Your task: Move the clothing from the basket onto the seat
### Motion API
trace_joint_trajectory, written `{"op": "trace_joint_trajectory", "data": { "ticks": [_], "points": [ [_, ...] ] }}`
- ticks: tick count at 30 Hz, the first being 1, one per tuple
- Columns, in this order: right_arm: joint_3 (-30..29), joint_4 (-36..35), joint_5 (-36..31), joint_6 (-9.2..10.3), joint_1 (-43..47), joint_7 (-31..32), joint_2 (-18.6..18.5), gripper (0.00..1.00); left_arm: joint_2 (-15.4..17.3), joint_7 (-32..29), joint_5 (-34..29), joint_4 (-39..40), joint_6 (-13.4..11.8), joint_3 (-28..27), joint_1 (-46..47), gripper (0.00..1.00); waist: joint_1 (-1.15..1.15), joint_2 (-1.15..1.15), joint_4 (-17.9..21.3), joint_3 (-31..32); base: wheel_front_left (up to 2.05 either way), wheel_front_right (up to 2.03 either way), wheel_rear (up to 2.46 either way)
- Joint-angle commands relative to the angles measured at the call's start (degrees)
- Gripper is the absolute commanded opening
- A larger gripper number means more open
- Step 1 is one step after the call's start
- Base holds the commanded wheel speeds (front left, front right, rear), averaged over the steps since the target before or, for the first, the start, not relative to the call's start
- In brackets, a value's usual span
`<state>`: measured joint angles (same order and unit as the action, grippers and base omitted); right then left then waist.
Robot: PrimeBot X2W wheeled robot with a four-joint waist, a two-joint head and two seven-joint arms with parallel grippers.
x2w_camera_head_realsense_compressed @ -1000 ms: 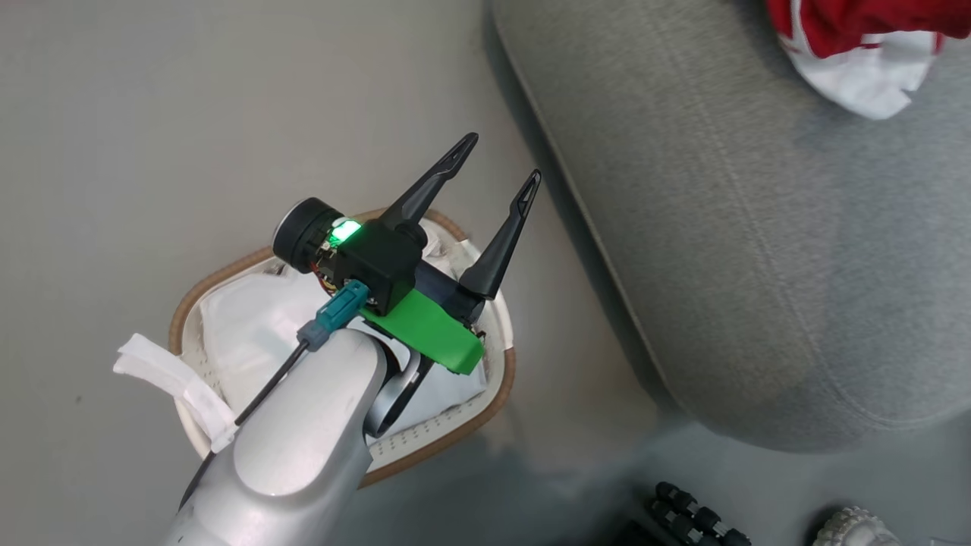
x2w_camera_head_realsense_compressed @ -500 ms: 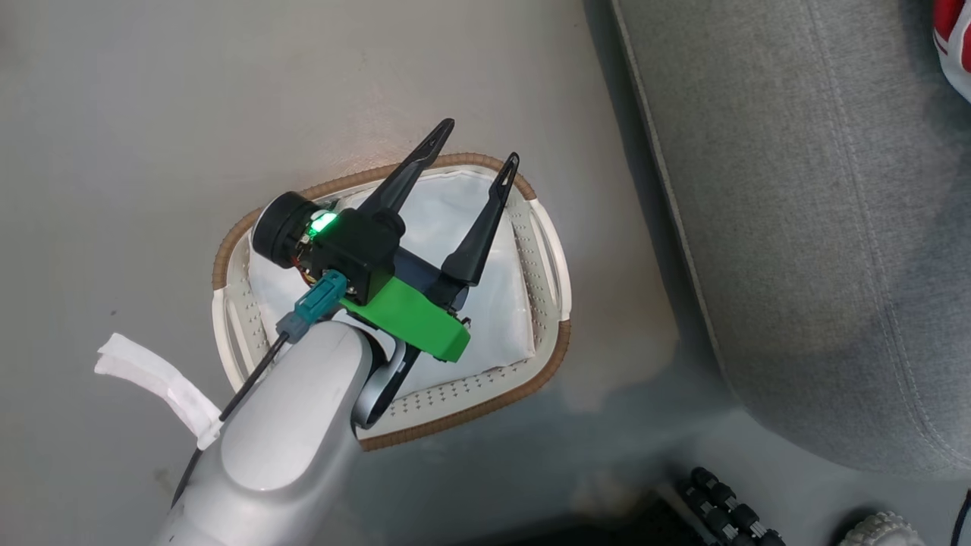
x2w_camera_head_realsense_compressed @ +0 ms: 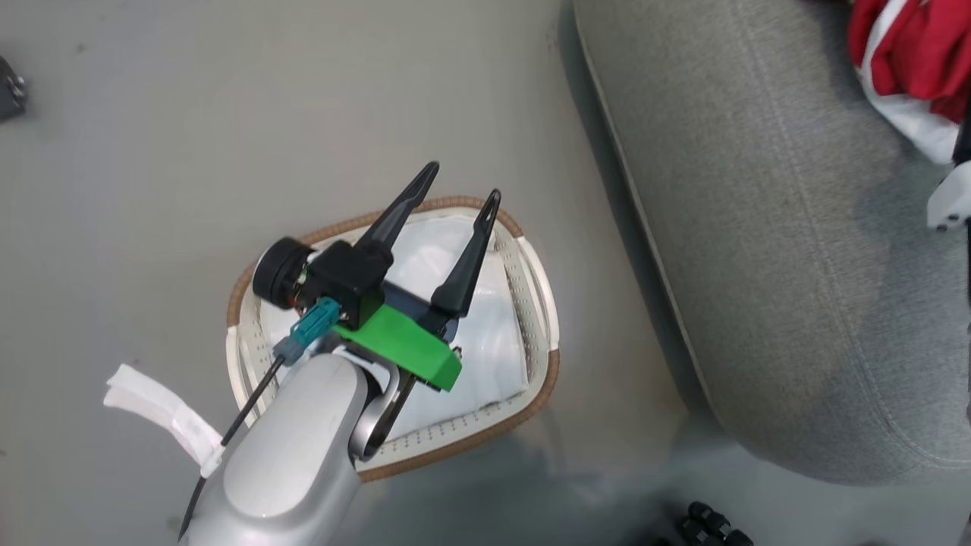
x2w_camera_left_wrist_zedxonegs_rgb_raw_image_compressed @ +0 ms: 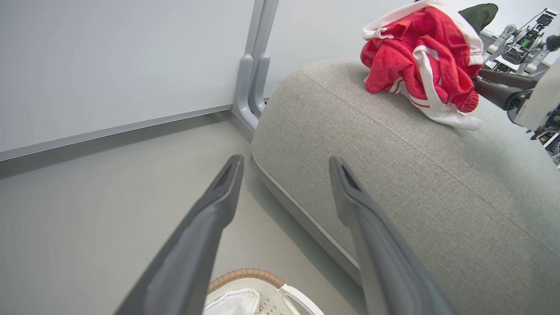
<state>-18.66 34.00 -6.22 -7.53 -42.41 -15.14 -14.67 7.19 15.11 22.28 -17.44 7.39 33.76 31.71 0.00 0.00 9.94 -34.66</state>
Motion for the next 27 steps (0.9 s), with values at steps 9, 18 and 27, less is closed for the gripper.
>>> {"op": "trace_joint_trajectory", "data": {
  "ticks": [9, 18, 27],
  "points": [
    [4.3, -5.8, 4.6, 0.08, 10.7, 0.0, 2.6, 1.0, -0.8, 0.0, -0.4, -1.5, 0.2, -4.8, -7.0, 1.0, 0.0, 0.0, -0.5, 11.1, 0.0, 0.0, 0.0],
    [10.9, -11.4, 10.2, 0.08, 16.6, 0.0, 7.5, 1.0, -2.3, 0.0, -4.6, -4.0, 0.2, -16.0, -13.4, 1.0, 0.0, 0.0, -4.1, 16.1, 0.0, 0.0, 0.0],
    [17.4, -13.3, 11.7, 0.08, 19.3, 0.0, 9.4, 1.0, -3.8, 0.0, -8.9, -5.0, 0.1, -28.7, -17.9, 1.0, 0.0, 0.0, -8.4, 19.9, 0.0, 0.0, 0.0]
  ]
}}
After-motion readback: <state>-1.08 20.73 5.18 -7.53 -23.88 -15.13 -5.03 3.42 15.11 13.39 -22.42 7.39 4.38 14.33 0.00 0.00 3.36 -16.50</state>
